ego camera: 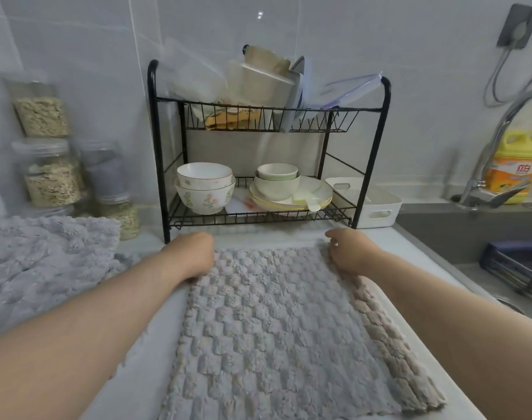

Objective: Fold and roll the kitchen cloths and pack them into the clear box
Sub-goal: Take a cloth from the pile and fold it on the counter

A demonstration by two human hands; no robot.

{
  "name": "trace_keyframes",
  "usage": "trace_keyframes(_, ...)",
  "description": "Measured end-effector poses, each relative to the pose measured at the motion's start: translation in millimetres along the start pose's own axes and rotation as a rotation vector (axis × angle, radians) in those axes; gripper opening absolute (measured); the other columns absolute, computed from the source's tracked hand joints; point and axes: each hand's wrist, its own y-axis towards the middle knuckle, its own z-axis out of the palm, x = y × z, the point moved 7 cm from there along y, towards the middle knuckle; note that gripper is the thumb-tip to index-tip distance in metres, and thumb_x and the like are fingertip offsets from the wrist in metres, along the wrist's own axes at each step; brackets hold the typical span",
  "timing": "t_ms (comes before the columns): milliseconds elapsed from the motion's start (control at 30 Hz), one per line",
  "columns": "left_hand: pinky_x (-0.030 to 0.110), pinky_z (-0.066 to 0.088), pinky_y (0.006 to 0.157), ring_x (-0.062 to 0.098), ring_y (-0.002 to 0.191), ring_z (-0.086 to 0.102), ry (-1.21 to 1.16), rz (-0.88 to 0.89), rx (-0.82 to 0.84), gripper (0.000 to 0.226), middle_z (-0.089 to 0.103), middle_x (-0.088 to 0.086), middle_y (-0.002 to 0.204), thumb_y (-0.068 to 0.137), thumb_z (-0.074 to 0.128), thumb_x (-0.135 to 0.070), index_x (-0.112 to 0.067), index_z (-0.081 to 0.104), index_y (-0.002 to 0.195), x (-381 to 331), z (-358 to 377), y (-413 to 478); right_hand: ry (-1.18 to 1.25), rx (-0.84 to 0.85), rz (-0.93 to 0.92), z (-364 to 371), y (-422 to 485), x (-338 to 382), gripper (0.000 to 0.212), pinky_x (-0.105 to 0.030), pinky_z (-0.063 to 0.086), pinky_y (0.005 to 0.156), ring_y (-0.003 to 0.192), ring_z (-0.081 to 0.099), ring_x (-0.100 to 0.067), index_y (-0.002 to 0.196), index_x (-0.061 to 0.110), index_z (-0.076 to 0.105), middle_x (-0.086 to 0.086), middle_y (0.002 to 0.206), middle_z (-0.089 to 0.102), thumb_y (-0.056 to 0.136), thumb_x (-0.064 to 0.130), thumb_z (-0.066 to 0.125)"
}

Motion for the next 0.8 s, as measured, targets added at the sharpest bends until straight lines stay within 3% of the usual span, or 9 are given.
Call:
trace_keyframes(100, 0.028, 0.044, 0.070, 0.025, 0.091, 0.056, -0.057, 0.016, -0.041, 0.013, 0.058, 0.004, 0.101, 0.086, 0.051, -0.007, -0.014, 0.061, 0.089, 0, 1, 10, -0.052, 0.014, -0.043, 6, 16, 2, 0.042, -0.029, 0.045, 0.090, 0.118, 0.055, -0.026, 0.129, 0.019, 0.059, -0.005, 0.134, 0.058, 0.090, 0.009, 0.048)
trace_keyframes(167, 0.029, 0.045, 0.072, 0.021, 0.090, 0.055, -0.151, 0.015, -0.054, 0.014, 0.055, 0.000, 0.098, 0.085, 0.051, -0.007, -0.020, 0.057, 0.084, 0, -2, 10, -0.043, -0.038, -0.066, 2, 16, 2, 0.034, -0.026, 0.044, 0.080, 0.107, 0.057, -0.025, 0.115, 0.017, 0.066, -0.006, 0.123, 0.062, 0.088, 0.007, 0.048)
trace_keyframes(367, 0.029, 0.040, 0.067, 0.018, 0.083, 0.055, -0.377, 0.028, -0.268, 0.023, 0.058, -0.003, 0.089, 0.087, 0.055, -0.008, -0.026, 0.054, 0.073, 6, -43, -26, 0.227, -0.363, -0.093, -45, -36, -4, 0.017, -0.032, 0.042, 0.064, 0.078, 0.054, -0.025, 0.100, 0.016, 0.056, -0.007, 0.096, 0.060, 0.095, 0.008, 0.042)
trace_keyframes(500, 0.030, 0.048, 0.057, 0.020, 0.066, 0.065, -0.551, 0.051, -0.320, 0.028, 0.062, 0.000, 0.077, 0.087, 0.049, -0.003, -0.026, 0.054, 0.073, 3, -66, -73, 0.335, -0.442, -0.120, -64, -87, -6, 0.016, -0.039, 0.053, 0.070, 0.079, 0.061, -0.026, 0.106, 0.017, 0.059, -0.004, 0.096, 0.064, 0.098, 0.012, 0.045)
trace_keyframes(600, 0.035, 0.055, 0.066, 0.019, 0.070, 0.066, -0.614, 0.093, -0.384, 0.026, 0.063, -0.003, 0.077, 0.083, 0.053, 0.002, -0.022, 0.059, 0.077, -1, -75, -114, 0.461, -0.437, -0.099, -68, -125, -9, 0.024, -0.032, 0.050, 0.074, 0.086, 0.062, -0.022, 0.107, 0.017, 0.062, -0.002, 0.103, 0.062, 0.094, 0.005, 0.045)
trace_keyframes(667, 0.030, 0.052, 0.068, 0.017, 0.074, 0.065, -0.633, 0.104, -0.413, 0.025, 0.063, -0.007, 0.082, 0.083, 0.056, 0.003, -0.021, 0.061, 0.084, -3, -75, -137, 0.531, -0.422, -0.075, -66, -146, -13, 0.027, -0.027, 0.047, 0.071, 0.086, 0.063, -0.021, 0.099, 0.018, 0.063, -0.002, 0.099, 0.062, 0.089, 0.000, 0.045)
trace_keyframes(800, 0.021, 0.043, 0.060, 0.010, 0.074, 0.062, -0.634, 0.111, -0.405, 0.022, 0.065, -0.009, 0.078, 0.083, 0.060, -0.002, -0.023, 0.066, 0.081, -3, -66, -173, 0.611, -0.386, -0.034, -59, -184, -26, 0.023, -0.036, 0.056, 0.070, 0.078, 0.070, -0.025, 0.082, 0.018, 0.062, -0.007, 0.087, 0.068, 0.086, -0.001, 0.051)
